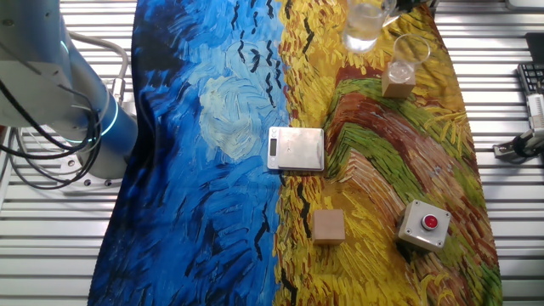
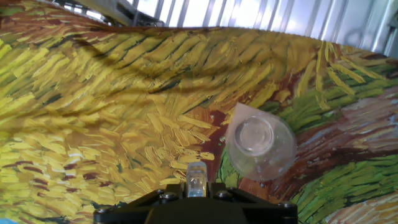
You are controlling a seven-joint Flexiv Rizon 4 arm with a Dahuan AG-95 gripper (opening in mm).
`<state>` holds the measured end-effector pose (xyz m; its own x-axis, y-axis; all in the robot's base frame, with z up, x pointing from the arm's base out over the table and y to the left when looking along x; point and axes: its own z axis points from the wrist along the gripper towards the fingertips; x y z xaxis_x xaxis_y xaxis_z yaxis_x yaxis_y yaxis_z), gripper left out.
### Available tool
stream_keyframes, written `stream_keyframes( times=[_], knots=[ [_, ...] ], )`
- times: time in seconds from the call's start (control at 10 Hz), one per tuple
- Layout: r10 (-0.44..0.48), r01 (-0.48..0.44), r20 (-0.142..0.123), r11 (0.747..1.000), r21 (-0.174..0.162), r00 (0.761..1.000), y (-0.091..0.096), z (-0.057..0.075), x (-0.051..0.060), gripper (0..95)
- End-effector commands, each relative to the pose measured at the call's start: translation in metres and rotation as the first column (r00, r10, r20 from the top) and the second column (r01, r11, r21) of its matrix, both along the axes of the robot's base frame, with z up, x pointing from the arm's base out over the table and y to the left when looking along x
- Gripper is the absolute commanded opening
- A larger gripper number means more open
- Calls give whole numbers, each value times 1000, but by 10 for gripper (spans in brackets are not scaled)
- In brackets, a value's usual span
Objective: Pour the water from one cup into another empty cup
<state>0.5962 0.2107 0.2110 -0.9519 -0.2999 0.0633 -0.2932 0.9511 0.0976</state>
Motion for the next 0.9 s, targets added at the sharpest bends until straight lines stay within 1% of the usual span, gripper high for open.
stream_keyframes(
  times=[0.1, 0.3, 0.5, 0.9],
  knots=[
    [2, -2, -6, 1000, 0, 1000, 2, 1, 3, 0],
    [9, -9, 0, 1000, 7, 1000, 1, 1, 3, 0],
    [20, -20, -3, 1000, 3, 1000, 0, 2, 1, 0],
    [34, -34, 4, 999, 7, 999, -6, 7, -5, 0]
  ],
)
